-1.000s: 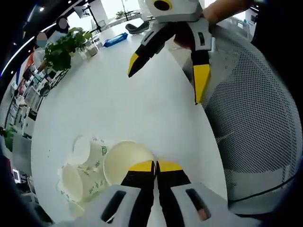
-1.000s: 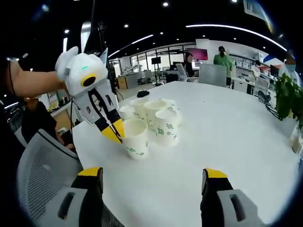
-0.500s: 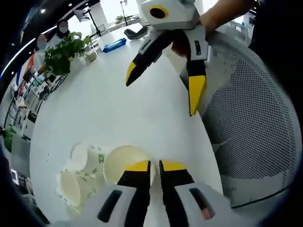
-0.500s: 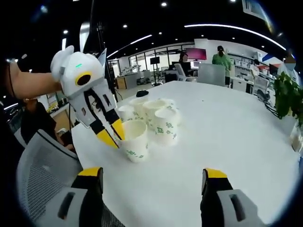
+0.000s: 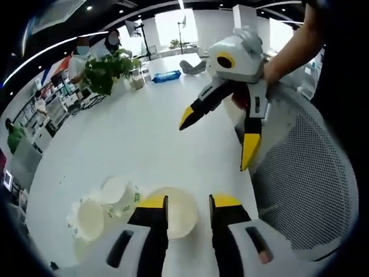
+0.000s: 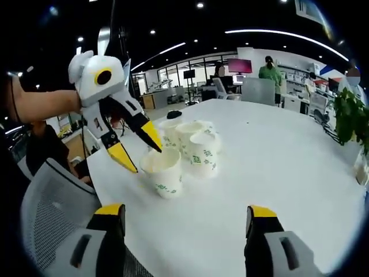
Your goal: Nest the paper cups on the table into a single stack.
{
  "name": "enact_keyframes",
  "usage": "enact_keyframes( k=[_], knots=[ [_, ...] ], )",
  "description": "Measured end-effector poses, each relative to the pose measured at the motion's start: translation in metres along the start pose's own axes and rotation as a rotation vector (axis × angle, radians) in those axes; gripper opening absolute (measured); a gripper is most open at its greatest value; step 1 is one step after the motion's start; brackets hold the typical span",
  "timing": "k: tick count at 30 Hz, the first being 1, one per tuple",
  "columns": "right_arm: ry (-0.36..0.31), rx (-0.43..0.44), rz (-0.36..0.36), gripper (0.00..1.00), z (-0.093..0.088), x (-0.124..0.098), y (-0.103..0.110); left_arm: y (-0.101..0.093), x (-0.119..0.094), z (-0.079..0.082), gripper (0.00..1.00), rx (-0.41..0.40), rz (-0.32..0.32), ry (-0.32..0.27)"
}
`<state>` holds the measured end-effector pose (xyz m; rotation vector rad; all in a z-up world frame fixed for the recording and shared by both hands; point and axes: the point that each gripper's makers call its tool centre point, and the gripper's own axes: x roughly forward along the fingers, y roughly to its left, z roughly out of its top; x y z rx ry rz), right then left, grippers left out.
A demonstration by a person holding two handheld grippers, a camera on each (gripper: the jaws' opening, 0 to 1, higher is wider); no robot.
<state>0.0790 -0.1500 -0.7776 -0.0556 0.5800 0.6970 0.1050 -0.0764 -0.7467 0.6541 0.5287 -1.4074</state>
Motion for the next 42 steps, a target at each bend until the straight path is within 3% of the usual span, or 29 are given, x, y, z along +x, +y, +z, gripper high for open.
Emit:
enact_keyframes(
  k=[11,23,35,42],
  knots=[
    [-0.013,0.006,-0.006,0.89,0.003,-0.002,0.001,0.021,-0.015,0.008,0.34,-0.024,0.038,-0.033],
    [-0.012,0.01,-0.015,0.88,0.003,-0.002,-0.002,0.053,-0.014,0.018,0.4,-0.019,0.092,-0.041],
    [0.0,0.001,-0.02,0.88,0.0,-0.001,-0.003,0.087,-0.005,0.02,0.42,-0.062,0.131,-0.041],
    [-0.003,0.011,-0.03,0.88,0.0,-0.002,-0.006,0.105,0.012,0.008,0.42,-0.085,0.12,-0.024]
  ],
)
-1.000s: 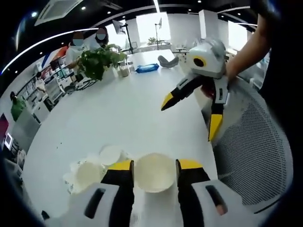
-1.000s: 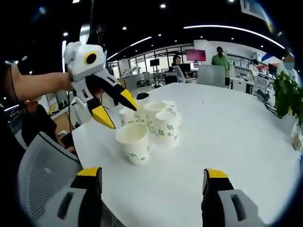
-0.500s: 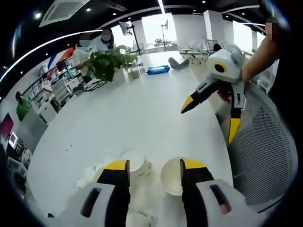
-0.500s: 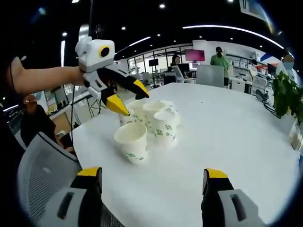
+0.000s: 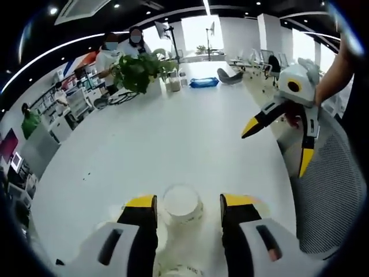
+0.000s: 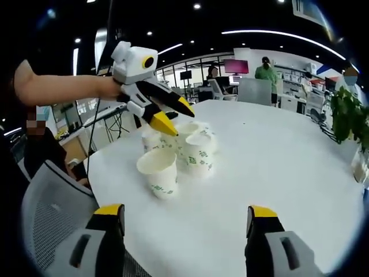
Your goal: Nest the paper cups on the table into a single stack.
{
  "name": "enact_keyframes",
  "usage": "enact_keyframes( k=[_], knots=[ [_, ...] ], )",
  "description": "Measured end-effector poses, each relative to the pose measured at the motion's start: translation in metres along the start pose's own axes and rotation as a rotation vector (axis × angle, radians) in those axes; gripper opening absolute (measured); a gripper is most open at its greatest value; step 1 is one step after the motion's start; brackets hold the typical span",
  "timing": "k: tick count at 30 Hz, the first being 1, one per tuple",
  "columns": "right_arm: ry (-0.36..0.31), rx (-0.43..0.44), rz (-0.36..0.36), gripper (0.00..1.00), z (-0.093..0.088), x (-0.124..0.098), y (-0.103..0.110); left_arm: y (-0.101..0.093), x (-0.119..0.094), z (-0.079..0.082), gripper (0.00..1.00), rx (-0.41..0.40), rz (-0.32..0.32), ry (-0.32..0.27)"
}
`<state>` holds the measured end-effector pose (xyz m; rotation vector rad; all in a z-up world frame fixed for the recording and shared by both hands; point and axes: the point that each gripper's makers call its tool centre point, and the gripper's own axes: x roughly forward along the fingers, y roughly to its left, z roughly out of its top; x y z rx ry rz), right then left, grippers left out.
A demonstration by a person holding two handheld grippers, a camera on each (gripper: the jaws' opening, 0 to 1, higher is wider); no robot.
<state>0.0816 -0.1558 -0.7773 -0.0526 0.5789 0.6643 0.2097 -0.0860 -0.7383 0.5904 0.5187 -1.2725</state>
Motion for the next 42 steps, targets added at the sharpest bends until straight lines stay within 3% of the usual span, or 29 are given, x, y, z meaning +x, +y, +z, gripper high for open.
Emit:
enact_keyframes(
  k=[14,31,42],
  knots=[
    [0.009,0.011,-0.005,0.87,-0.003,0.0,-0.003,0.011,0.03,-0.016,0.42,-0.045,-0.037,0.07],
    [0.013,0.034,-0.018,0.86,-0.005,0.001,-0.008,0.005,0.056,-0.024,0.39,-0.005,-0.08,0.125],
    [0.018,0.037,-0.011,0.85,-0.007,0.001,-0.007,0.003,0.051,-0.02,0.37,-0.003,-0.085,0.12]
  ],
)
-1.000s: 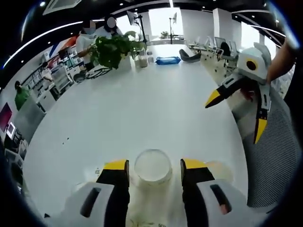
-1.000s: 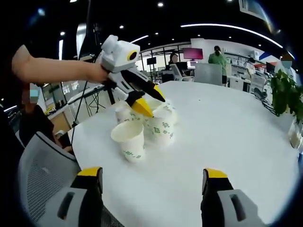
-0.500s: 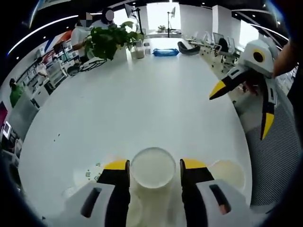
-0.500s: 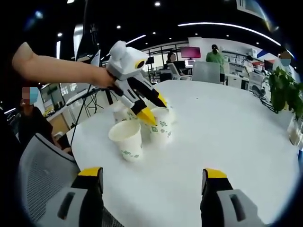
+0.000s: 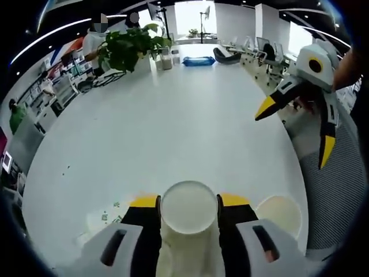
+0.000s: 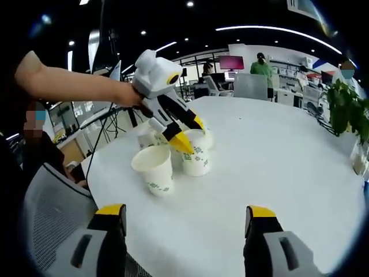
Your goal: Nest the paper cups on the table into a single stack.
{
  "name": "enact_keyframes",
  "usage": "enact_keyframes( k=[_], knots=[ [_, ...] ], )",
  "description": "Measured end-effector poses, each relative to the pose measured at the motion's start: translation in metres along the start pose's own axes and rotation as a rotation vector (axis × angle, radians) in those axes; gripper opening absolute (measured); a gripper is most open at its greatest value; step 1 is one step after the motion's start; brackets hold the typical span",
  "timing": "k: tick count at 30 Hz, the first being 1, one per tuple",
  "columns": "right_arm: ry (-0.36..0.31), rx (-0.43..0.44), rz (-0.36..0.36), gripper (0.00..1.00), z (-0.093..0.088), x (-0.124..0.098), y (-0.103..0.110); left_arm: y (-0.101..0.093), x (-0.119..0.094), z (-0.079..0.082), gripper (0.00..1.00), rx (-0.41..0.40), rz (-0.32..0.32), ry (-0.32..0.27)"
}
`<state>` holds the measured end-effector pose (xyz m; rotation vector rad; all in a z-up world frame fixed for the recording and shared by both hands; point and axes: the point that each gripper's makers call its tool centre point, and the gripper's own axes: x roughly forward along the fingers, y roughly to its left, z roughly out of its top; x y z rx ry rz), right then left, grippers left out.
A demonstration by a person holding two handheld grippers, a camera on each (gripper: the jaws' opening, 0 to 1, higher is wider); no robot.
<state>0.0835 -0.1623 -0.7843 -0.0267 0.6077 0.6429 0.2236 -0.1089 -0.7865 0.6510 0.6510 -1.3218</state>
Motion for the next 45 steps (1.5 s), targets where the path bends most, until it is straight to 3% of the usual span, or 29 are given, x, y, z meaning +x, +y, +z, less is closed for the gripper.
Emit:
enact_keyframes(
  k=[7,20,35,45],
  knots=[
    [-0.006,0.003,-0.001,0.85,0.002,-0.001,0.001,0.001,-0.006,0.008,0.36,0.017,0.019,-0.025],
    [-0.041,0.013,0.002,0.84,0.012,-0.007,0.001,-0.007,-0.043,0.028,0.36,-0.014,0.04,-0.099],
    [-0.112,0.0,0.045,0.81,0.048,-0.022,0.012,-0.017,-0.094,0.047,0.36,-0.088,0.086,-0.191],
    [-0.147,-0.033,0.11,0.77,0.077,-0.028,0.028,-0.035,-0.118,0.063,0.36,-0.111,0.083,-0.255]
  ],
)
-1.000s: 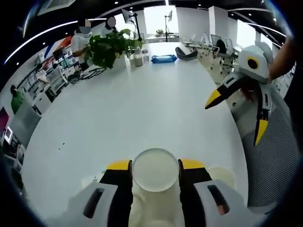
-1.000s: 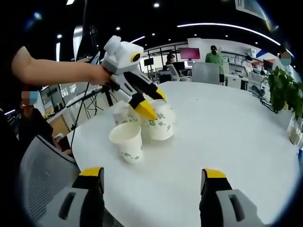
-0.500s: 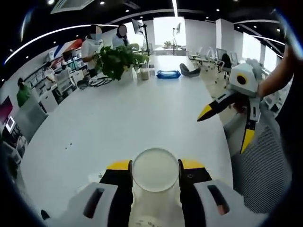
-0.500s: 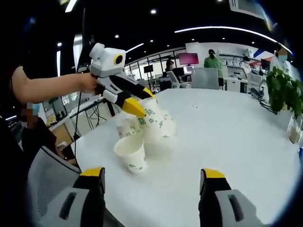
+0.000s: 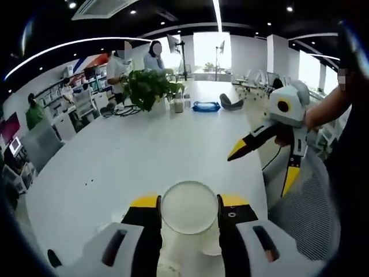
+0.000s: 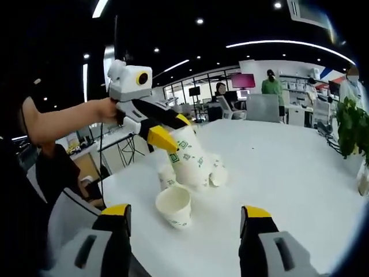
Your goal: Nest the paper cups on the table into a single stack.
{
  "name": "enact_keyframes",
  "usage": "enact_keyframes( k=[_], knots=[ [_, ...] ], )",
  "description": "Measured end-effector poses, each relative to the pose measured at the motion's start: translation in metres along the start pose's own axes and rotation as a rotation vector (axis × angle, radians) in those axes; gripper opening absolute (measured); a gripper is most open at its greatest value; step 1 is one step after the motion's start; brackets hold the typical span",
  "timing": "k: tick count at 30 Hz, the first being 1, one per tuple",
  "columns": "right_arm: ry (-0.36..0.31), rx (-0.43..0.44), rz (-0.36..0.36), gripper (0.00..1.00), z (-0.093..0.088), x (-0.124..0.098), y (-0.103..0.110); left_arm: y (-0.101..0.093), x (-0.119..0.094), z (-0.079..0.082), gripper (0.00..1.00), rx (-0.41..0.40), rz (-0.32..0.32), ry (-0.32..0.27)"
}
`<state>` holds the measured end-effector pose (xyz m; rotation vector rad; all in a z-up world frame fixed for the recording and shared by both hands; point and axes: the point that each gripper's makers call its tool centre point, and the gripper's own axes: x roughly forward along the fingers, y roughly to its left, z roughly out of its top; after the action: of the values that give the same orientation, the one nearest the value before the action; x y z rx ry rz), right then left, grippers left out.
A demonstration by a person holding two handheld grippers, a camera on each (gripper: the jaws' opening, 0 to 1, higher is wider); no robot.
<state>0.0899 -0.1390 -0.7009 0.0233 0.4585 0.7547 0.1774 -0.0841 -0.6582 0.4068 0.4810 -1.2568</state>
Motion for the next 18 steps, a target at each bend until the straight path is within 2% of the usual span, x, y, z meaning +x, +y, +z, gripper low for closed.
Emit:
enact_keyframes(
  k=[6,14,18],
  knots=[
    [-0.047,0.027,0.072,0.73,0.019,0.003,0.014,-0.016,-0.014,0.01,0.36,0.003,0.001,-0.026],
    [-0.043,0.035,0.125,0.67,0.019,0.009,0.025,-0.032,-0.026,0.014,0.36,-0.033,-0.023,-0.067],
    [-0.05,0.081,0.181,0.6,0.02,0.012,0.034,-0.041,-0.03,0.013,0.36,-0.039,-0.048,-0.08]
  ],
)
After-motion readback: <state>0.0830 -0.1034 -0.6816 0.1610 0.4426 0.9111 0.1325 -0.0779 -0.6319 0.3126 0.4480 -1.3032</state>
